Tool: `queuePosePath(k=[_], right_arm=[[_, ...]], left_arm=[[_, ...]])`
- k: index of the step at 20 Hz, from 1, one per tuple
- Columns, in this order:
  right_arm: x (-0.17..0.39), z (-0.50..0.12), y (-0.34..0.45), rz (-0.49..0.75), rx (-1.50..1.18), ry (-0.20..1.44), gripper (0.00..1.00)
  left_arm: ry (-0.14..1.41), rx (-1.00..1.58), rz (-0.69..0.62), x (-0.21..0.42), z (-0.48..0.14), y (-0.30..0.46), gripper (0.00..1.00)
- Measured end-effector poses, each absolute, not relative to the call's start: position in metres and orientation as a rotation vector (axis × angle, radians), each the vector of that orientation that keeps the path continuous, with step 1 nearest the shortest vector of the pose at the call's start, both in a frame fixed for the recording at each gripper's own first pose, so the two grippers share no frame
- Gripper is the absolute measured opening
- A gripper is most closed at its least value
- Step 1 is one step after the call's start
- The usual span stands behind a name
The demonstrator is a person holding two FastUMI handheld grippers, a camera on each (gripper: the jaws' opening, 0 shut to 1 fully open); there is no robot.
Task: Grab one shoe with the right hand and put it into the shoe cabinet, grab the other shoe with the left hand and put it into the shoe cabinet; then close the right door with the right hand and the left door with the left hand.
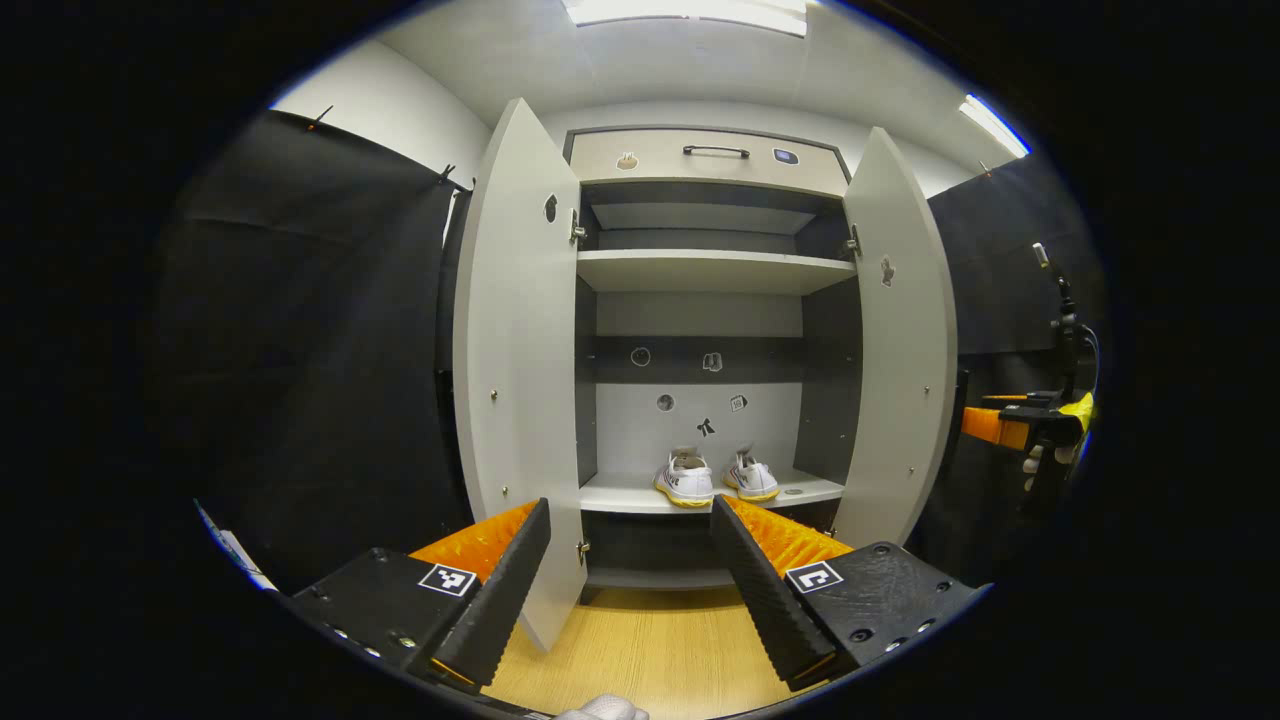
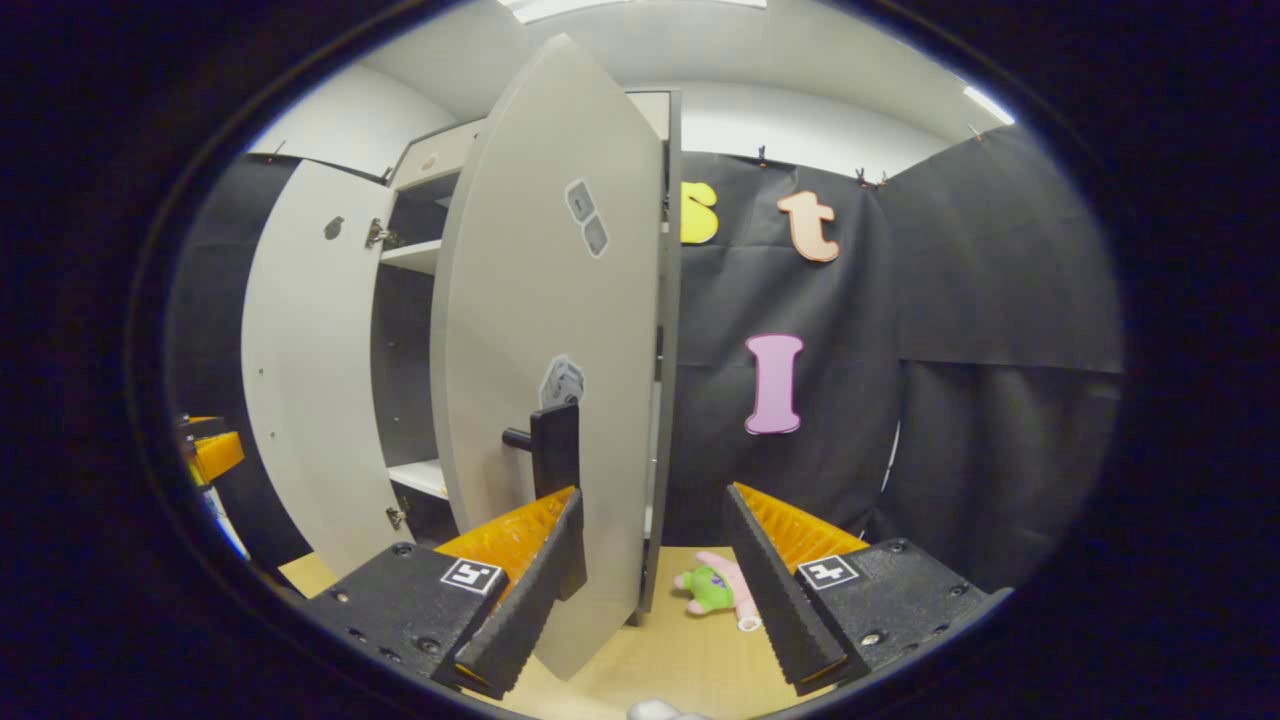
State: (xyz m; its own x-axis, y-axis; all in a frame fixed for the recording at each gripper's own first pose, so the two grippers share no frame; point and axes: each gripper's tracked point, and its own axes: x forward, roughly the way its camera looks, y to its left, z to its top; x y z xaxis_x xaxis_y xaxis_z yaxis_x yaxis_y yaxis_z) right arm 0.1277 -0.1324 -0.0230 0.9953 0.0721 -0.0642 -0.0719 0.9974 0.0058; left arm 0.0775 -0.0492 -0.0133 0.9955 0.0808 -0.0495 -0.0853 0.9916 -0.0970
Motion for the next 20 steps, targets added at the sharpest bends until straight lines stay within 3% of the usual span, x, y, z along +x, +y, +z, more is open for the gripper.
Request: queuePosePath(k=[1,2,3,5,6,7,9,20], right_arm=[[0.131,-0.023,-0.122,0.086,0.003,0.063,0.93],[0.135,-0.022,-0.112,0.101,0.005,0.059,0.87],[0.14,-0.022,-0.101,0.122,0.007,0.06,0.93],[0.15,-0.022,-0.078,0.164,0.022,0.065,0.93],[0.153,-0.02,-0.069,0.179,0.032,0.062,0.88],[0.152,-0.019,-0.061,0.184,0.036,0.067,0.99],[0.149,-0.018,-0.052,0.186,0.04,0.062,1.0],[0.078,-0.035,-0.049,0.12,0.044,0.087,0.99]], left_arm=[[0.048,-0.103,0.087,0.076,-0.013,-0.047,0.96],[0.05,-0.104,0.093,0.074,-0.013,-0.043,0.96],[0.05,-0.106,0.1,0.072,-0.014,-0.039,0.96],[0.052,-0.106,0.109,0.068,-0.014,-0.034,0.96],[0.052,-0.105,0.113,0.067,-0.014,-0.031,0.96],[0.054,-0.107,0.114,0.066,-0.015,-0.029,0.96],[0.056,-0.107,0.111,0.065,-0.016,-0.027,0.96],[0.058,-0.099,0.055,0.066,-0.021,-0.011,0.96]])
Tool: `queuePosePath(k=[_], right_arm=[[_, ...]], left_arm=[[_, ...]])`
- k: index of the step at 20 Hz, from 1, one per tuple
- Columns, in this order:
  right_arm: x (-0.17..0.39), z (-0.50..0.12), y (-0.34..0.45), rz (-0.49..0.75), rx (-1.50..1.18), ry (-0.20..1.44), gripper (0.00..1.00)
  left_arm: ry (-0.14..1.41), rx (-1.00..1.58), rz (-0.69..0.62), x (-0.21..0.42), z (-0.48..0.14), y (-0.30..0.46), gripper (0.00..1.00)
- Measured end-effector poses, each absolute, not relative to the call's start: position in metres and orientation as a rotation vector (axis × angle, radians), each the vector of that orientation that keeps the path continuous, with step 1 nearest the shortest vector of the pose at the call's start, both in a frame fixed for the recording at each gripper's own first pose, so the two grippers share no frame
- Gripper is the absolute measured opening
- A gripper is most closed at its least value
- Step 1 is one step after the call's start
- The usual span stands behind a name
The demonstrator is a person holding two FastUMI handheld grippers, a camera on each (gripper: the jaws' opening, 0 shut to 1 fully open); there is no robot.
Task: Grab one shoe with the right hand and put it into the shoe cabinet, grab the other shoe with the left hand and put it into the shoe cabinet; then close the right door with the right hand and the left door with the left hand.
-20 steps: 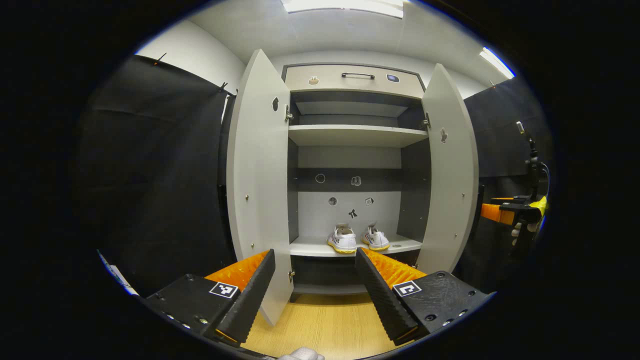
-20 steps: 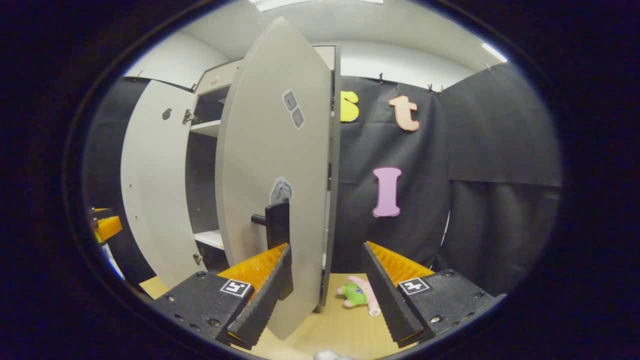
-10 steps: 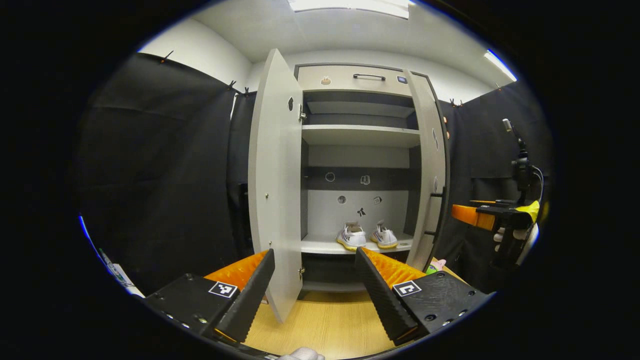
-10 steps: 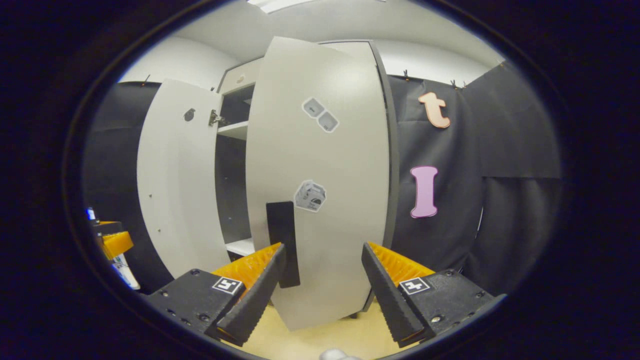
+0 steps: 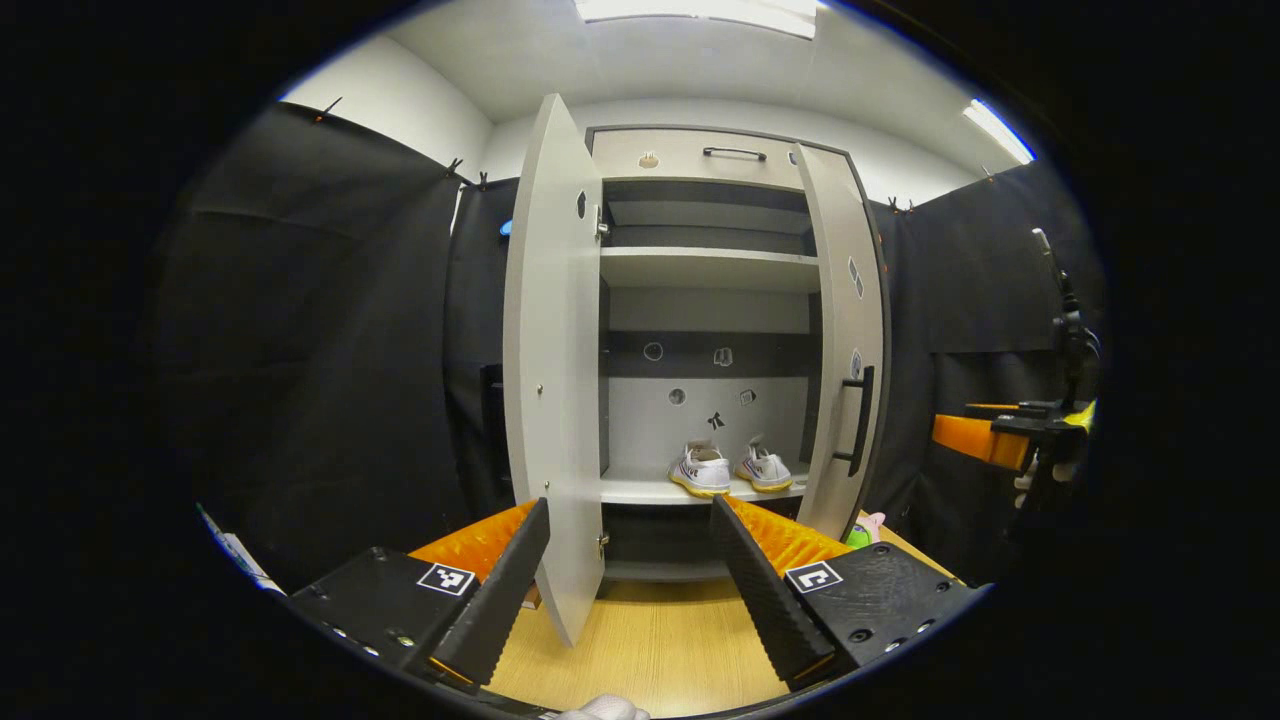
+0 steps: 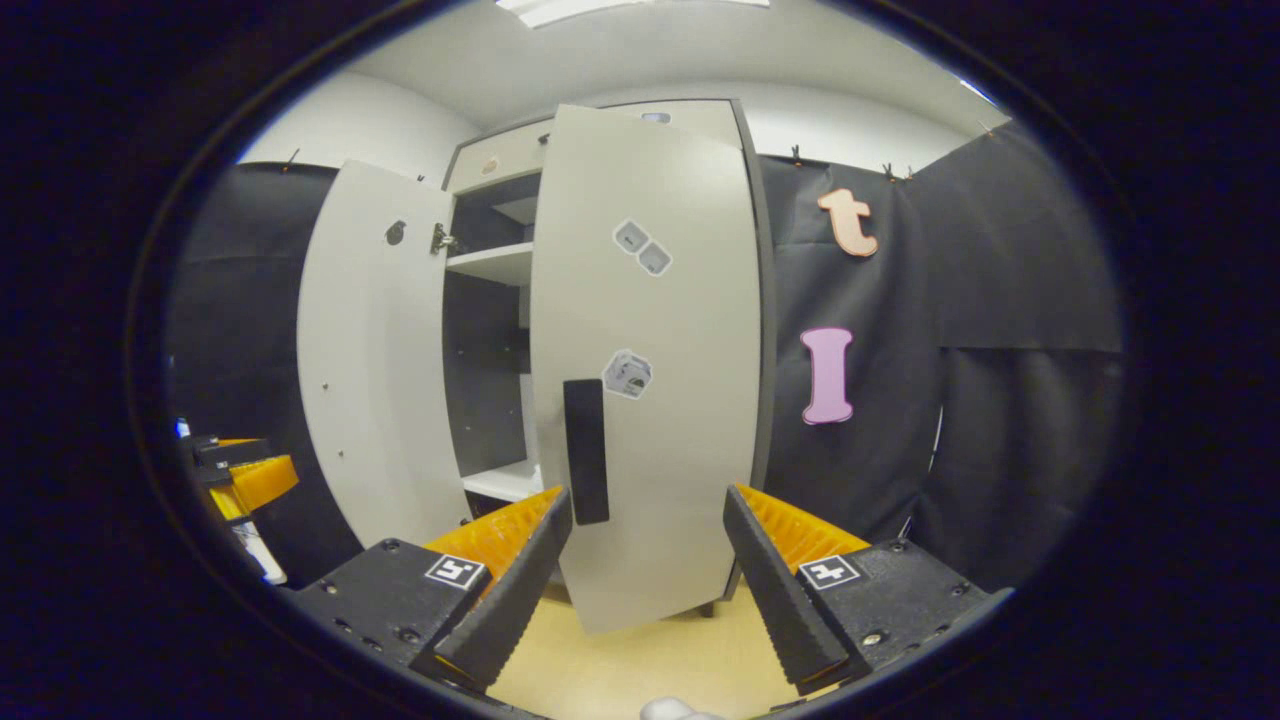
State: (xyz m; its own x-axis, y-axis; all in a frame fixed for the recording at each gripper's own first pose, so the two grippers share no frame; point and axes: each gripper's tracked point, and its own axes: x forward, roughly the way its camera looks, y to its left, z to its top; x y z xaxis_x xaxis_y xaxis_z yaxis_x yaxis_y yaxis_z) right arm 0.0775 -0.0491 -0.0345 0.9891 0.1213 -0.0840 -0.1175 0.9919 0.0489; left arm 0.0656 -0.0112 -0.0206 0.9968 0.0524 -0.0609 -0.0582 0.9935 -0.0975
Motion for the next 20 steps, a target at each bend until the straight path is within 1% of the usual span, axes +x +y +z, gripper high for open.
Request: queuePosePath(k=[7,11,15,17,19,20], right_arm=[[0.019,-0.063,-0.047,0.037,0.047,0.137,0.99],[-0.002,-0.063,-0.038,-0.01,0.062,0.138,0.99],[-0.025,-0.063,-0.027,-0.056,0.044,0.145,0.99],[-0.036,-0.067,-0.022,-0.077,0.043,0.16,0.99],[-0.046,-0.071,-0.014,-0.082,0.05,0.18,0.99],[-0.049,-0.076,-0.011,-0.083,0.047,0.193,0.99]], left_arm=[[0.062,-0.065,0.039,0.071,-0.028,0.03,0.96],[0.047,-0.054,0.091,0.082,-0.03,0.081,0.96],[0.056,-0.054,0.175,0.11,-0.042,0.147,0.96],[0.057,-0.066,0.196,0.131,-0.047,0.172,0.96],[0.062,-0.069,0.21,0.153,-0.053,0.187,0.97],[0.073,-0.08,0.212,0.163,-0.057,0.19,0.95]])
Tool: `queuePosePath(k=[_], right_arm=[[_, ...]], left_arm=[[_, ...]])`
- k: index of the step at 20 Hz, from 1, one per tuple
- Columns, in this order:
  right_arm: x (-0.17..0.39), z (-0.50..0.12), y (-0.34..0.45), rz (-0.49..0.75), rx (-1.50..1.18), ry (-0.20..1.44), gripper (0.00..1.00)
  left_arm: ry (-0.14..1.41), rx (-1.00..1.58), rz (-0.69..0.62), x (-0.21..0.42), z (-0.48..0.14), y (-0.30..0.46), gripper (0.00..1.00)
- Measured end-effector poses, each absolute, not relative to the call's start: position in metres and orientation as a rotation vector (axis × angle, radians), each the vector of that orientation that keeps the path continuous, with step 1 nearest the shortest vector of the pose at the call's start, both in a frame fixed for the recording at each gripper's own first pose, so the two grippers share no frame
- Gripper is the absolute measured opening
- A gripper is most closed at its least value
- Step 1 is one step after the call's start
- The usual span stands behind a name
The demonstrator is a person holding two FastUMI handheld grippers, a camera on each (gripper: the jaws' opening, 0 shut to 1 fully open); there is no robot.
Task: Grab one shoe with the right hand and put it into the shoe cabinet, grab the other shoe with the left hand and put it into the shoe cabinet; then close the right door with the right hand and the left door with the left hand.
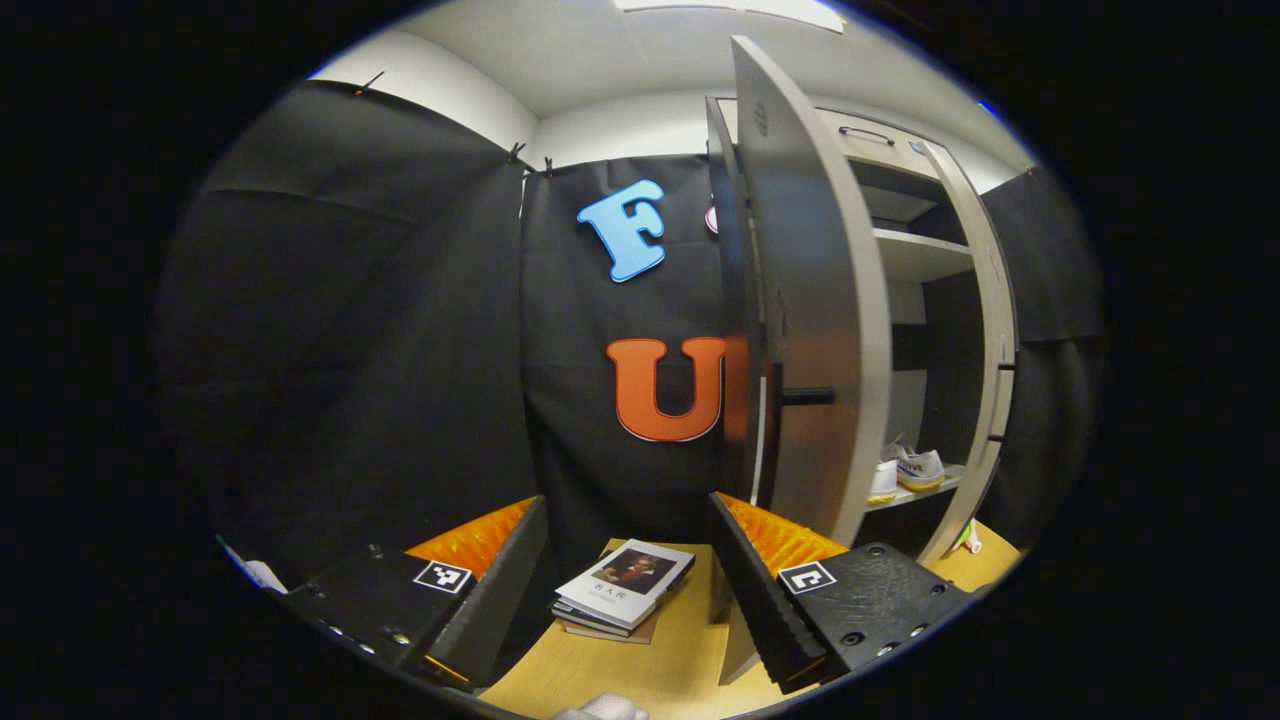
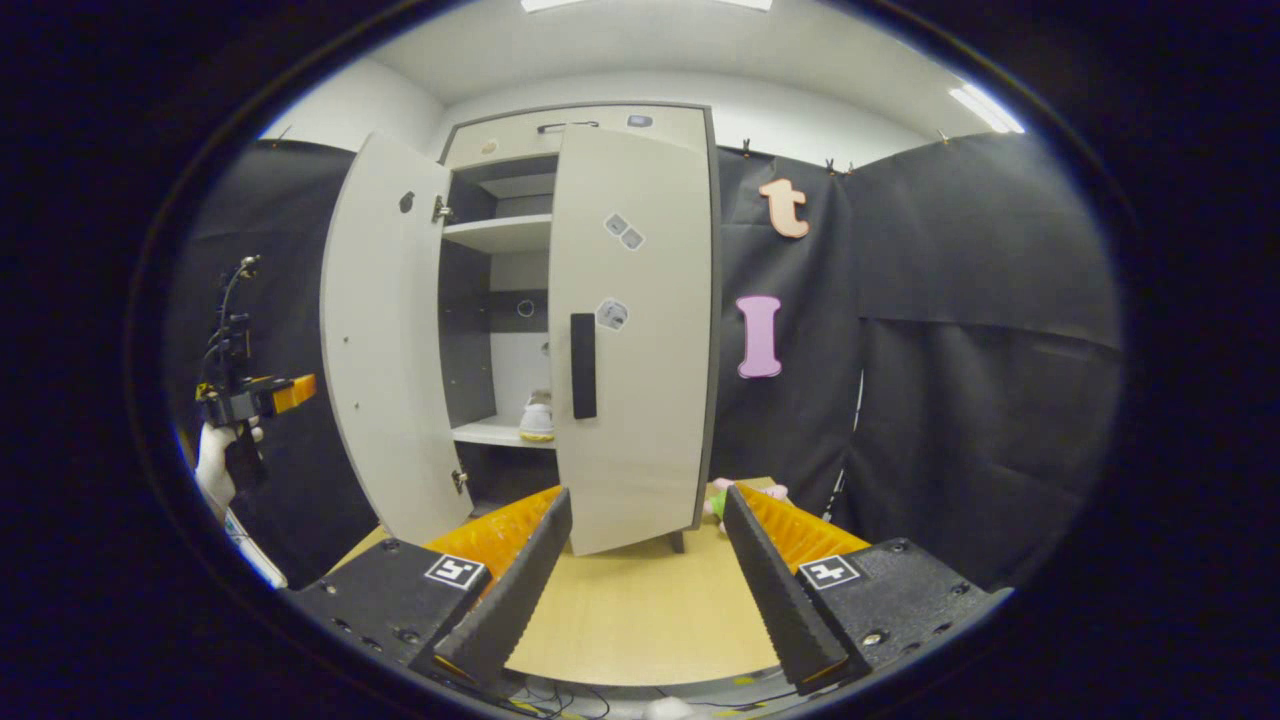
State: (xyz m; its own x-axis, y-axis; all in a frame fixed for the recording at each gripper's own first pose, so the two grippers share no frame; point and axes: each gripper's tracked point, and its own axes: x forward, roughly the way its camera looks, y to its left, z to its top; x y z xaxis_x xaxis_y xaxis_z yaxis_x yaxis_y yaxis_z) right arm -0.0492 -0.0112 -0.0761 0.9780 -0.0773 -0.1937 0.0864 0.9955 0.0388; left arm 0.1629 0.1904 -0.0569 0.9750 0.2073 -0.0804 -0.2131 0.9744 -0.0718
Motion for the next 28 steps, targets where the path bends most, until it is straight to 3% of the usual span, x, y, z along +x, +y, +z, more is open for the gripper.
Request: queuePosePath(k=[11,21,22,23,25,26,27,28], right_arm=[[-0.055,-0.083,-0.022,-0.064,0.054,0.221,1.0],[-0.027,-0.086,-0.081,0.039,0.06,0.218,0.99],[-0.024,-0.085,-0.089,0.047,0.059,0.215,0.99],[-0.023,-0.084,-0.095,0.055,0.055,0.211,0.99],[-0.019,-0.08,-0.108,0.066,0.044,0.199,0.99],[-0.016,-0.079,-0.113,0.07,0.042,0.192,0.99],[-0.015,-0.078,-0.116,0.077,0.045,0.19,0.99],[-0.013,-0.076,-0.118,0.086,0.051,0.184,0.99]], left_arm=[[0.033,-0.012,0.184,0.183,-0.044,0.165,0.91],[0.042,-0.041,0.083,0.204,-0.034,0.03,0.88],[0.046,-0.045,0.083,0.207,-0.031,0.02,0.81],[0.043,-0.054,0.094,0.207,-0.029,0.015,0.95],[0.049,-0.057,0.102,0.209,-0.027,0.004,1.0],[0.048,-0.053,0.108,0.205,-0.027,-0.001,0.89],[0.053,-0.047,0.105,0.201,-0.029,-0.007,0.96],[0.055,-0.043,0.106,0.197,-0.03,-0.013,0.96]])
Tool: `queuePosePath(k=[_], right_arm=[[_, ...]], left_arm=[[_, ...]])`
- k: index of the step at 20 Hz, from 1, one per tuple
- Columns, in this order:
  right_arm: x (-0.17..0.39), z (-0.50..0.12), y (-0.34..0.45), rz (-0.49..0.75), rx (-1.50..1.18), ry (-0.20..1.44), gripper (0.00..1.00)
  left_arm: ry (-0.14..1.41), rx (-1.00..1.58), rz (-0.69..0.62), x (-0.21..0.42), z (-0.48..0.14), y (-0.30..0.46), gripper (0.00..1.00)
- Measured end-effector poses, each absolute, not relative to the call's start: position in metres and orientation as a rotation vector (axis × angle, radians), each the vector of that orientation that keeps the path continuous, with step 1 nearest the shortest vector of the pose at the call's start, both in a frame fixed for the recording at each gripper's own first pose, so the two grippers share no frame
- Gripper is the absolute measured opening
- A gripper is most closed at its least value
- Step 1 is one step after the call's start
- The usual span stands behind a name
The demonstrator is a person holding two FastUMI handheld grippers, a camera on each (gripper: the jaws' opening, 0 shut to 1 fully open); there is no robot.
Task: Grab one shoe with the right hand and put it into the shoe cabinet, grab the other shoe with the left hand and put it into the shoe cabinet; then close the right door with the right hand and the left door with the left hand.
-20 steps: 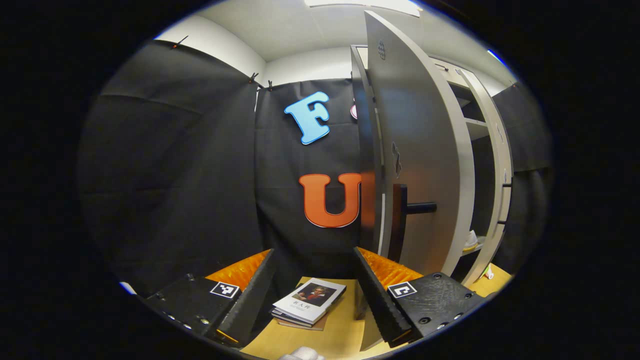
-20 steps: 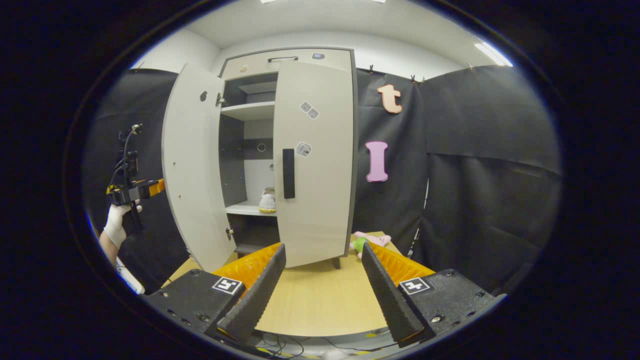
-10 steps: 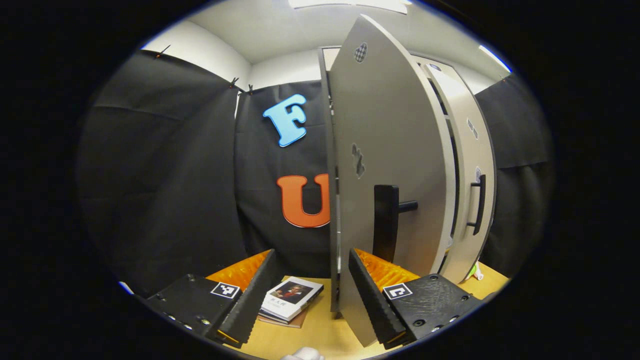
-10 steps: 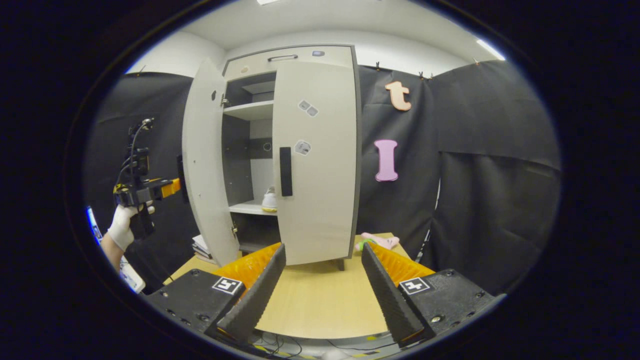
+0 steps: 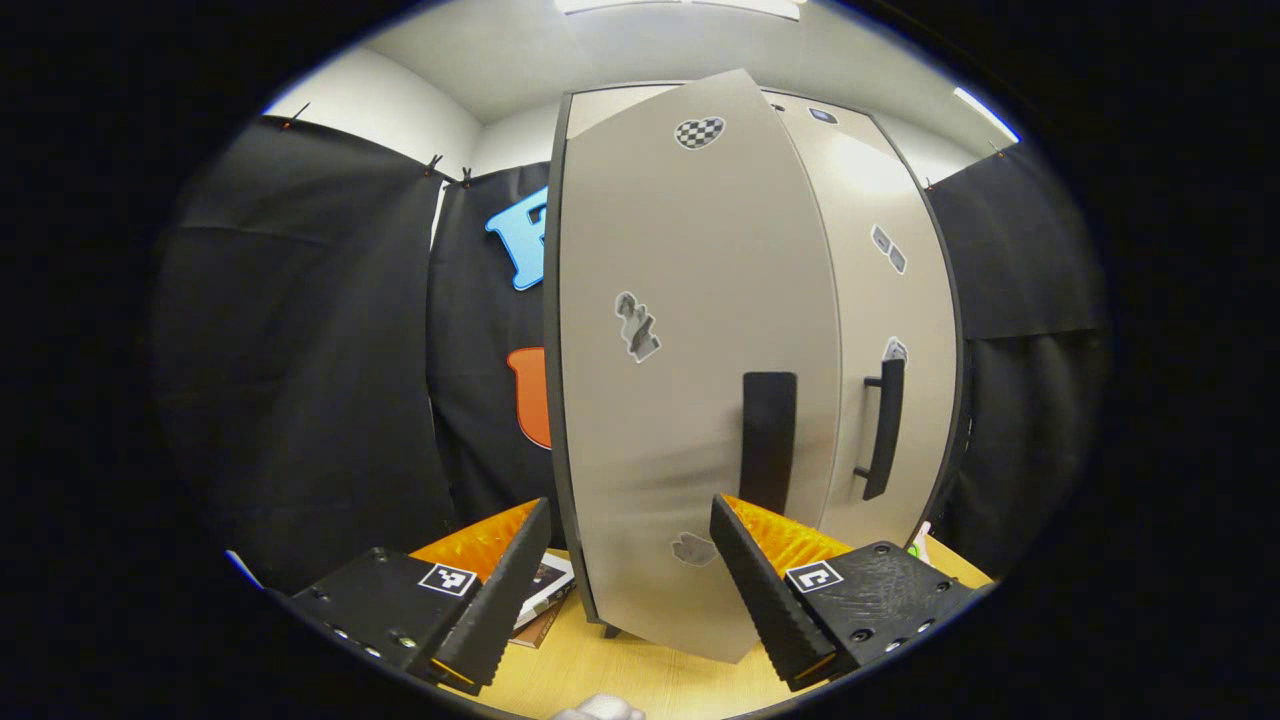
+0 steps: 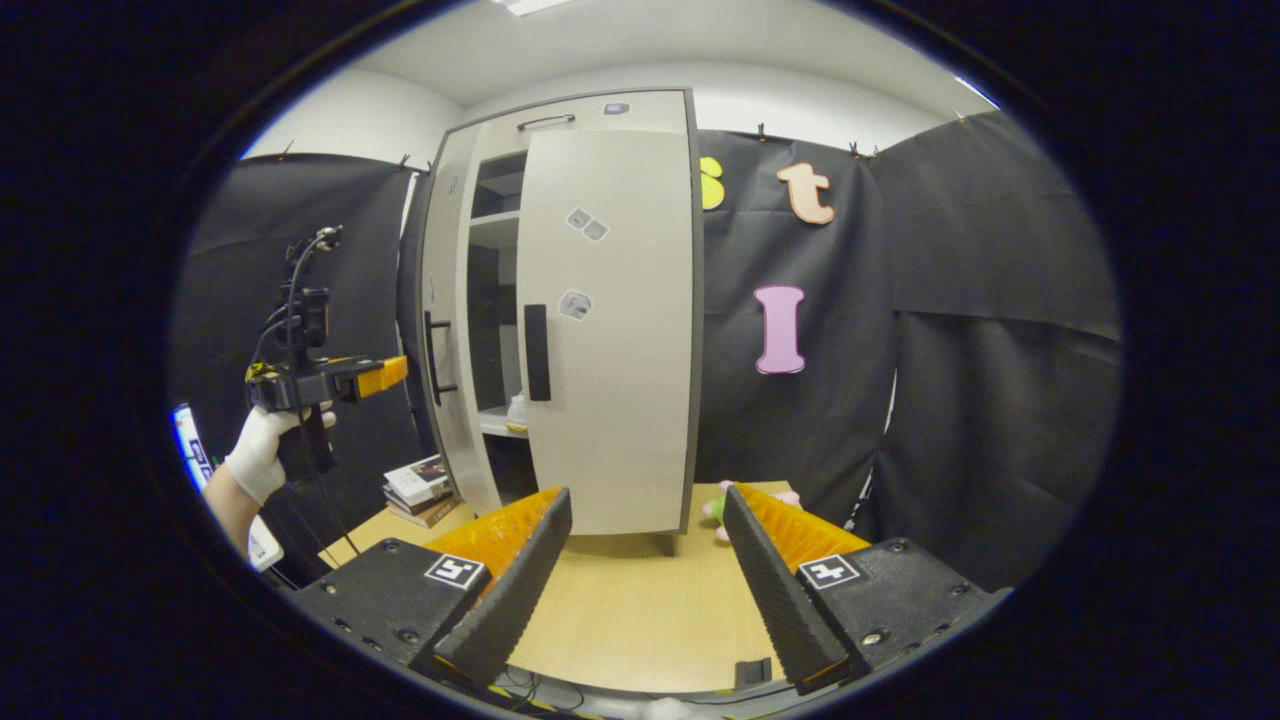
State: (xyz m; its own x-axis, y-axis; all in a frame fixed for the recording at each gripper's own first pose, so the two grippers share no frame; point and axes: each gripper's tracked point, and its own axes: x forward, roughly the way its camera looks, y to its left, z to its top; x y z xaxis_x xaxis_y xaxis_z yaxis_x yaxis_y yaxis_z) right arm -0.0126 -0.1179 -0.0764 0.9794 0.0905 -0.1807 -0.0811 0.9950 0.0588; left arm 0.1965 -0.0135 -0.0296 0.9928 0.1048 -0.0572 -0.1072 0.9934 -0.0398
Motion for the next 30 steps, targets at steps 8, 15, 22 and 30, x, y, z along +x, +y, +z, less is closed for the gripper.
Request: queuePosePath(k=[8,15,22,30], right_arm=[[-0.014,-0.066,-0.106,0.121,0.052,0.158,0.99],[-0.021,-0.041,-0.076,0.134,0.058,0.108,0.99],[-0.027,-0.032,-0.062,0.094,0.073,0.084,0.99],[-0.036,-0.026,-0.047,0.069,0.072,0.054,0.99]], left_arm=[[0.072,-0.055,0.073,0.142,-0.029,-0.036,0.96],[0.056,-0.076,0.032,0.085,-0.012,-0.032,0.96],[0.025,-0.082,0.046,0.043,-0.002,-0.016,0.96],[0.045,-0.064,0.05,0.008,-0.013,-0.01,0.96]])
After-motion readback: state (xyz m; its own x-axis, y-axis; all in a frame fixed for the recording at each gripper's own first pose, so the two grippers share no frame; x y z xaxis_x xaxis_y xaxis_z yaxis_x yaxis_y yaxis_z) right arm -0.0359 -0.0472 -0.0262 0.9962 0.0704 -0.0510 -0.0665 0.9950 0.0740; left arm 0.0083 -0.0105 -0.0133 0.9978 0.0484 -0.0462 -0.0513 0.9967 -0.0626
